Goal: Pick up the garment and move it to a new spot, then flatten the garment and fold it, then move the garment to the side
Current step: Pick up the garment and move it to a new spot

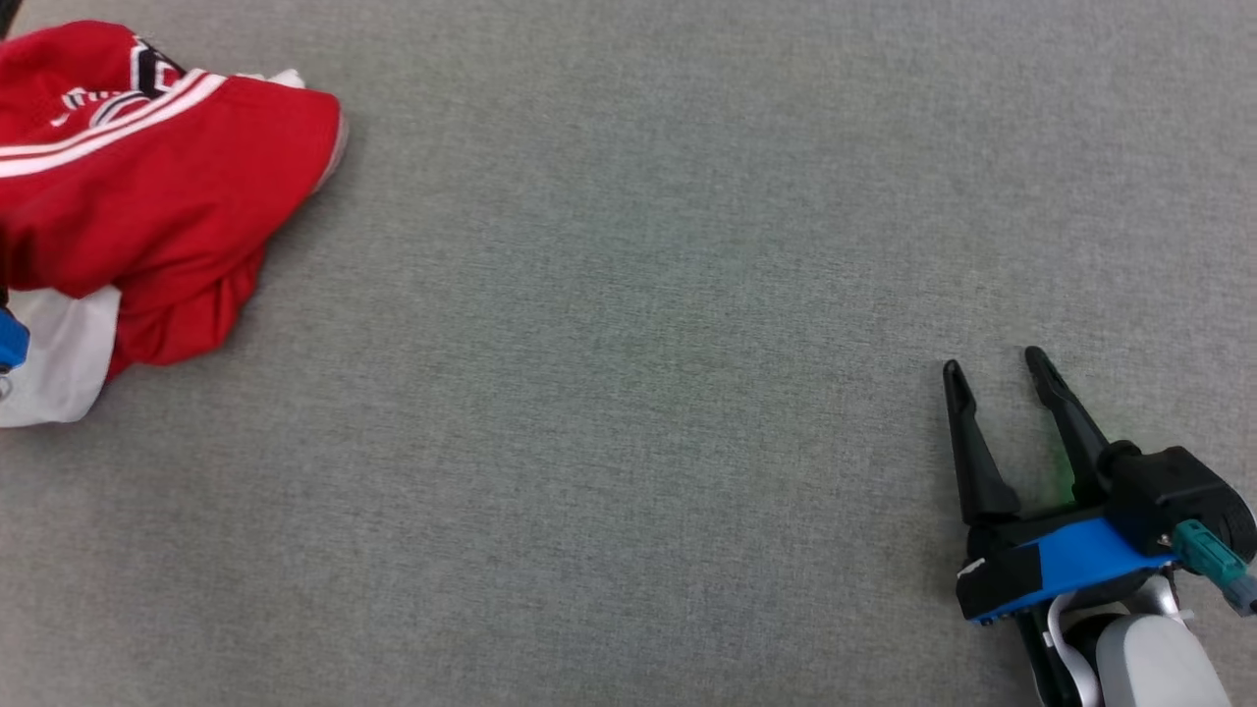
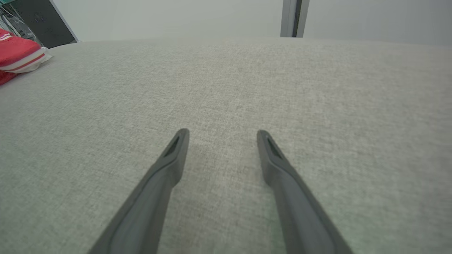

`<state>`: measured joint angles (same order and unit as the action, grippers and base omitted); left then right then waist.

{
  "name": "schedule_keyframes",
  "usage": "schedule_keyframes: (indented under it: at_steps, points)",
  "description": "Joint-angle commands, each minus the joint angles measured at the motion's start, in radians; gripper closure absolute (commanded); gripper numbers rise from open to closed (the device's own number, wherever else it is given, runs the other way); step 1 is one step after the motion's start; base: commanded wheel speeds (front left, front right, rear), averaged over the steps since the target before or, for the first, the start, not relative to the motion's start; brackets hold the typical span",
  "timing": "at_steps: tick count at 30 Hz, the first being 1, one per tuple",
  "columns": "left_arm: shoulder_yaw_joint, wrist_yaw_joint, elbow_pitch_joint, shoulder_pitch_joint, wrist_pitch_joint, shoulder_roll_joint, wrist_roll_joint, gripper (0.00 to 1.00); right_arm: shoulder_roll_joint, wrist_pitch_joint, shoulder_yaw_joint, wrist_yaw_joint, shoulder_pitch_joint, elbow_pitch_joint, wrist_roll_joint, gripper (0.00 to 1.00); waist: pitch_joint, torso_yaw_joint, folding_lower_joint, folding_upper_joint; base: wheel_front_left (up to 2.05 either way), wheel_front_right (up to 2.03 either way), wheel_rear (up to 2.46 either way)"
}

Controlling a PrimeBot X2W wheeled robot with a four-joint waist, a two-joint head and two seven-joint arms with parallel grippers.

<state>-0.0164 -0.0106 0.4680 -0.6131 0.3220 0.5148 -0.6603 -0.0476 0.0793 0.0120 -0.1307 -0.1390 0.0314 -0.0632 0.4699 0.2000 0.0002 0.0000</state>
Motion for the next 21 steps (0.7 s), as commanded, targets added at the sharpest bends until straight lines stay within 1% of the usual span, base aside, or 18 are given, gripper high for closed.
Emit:
schedule_keyframes:
  at_steps: [1, 3, 7, 10, 11, 12, 13, 16, 21]
  points:
    - [-0.009, -0.014, 0.014, -0.023, 0.028, 0.003, -0.016, 0.0, -0.005, -0.001, 0.001, 0.0, -0.015, -0.01, -0.001, 0.0, 0.013, -0.014, -0.0002, 0.0, 0.0, 0.0, 0.0]
    - [-0.013, -0.031, 0.033, -0.029, 0.08, 0.003, -0.036, 0.0, -0.005, 0.0, -0.002, 0.0, -0.021, -0.016, -0.006, 0.0, 0.029, -0.03, -0.0002, 0.0, 0.0, 0.0, 0.0]
    - [-0.012, -0.081, 0.051, -0.026, 0.181, -0.001, -0.058, 0.0, -0.005, 0.01, -0.014, 0.0, -0.023, -0.012, -0.018, 0.0, 0.047, -0.055, -0.0002, 0.0, 0.0, 0.0, 0.0]
    - [-0.004, -0.107, 0.046, -0.002, 0.241, -0.007, -0.07, 0.0, -0.005, 0.017, -0.021, 0.0, -0.023, 0.0, -0.028, 0.0, 0.05, -0.069, -0.0002, 0.0, 0.0, 0.0, 0.0]
    - [-0.002, -0.114, 0.042, 0.005, 0.253, -0.003, -0.069, 0.11, -0.005, 0.018, -0.024, 0.0, -0.024, 0.003, -0.034, 0.0, 0.049, -0.073, -0.0002, 0.0, 0.0, 0.0, 0.0]
    - [0.0, -0.116, 0.036, 0.01, 0.259, 0.002, -0.065, 0.84, -0.005, 0.02, -0.026, 0.0, -0.025, 0.005, -0.036, 0.0, 0.049, -0.076, -0.0002, 0.0, 0.0, 0.0, 0.0]
    - [0.0, -0.118, 0.034, 0.015, 0.264, 0.002, -0.069, 1.0, -0.005, 0.02, -0.025, 0.0, -0.028, 0.008, -0.038, 0.0, 0.047, -0.079, -0.0002, 0.0, 0.0, 0.0, 0.0]
    - [0.005, -0.105, 0.021, 0.026, 0.28, -0.002, -0.08, 1.0, -0.005, 0.027, -0.015, 0.0, -0.035, 0.015, -0.046, 0.0, 0.032, -0.08, -0.0002, 0.0, 0.0, 0.0, 0.0]
    - [0.011, -0.087, -0.018, 0.025, 0.263, 0.015, -0.073, 1.0, -0.005, 0.034, -0.016, 0.0, -0.041, 0.032, -0.055, 0.0, -0.011, -0.07, -0.0002, 0.0, 0.0, 0.0, 0.0]
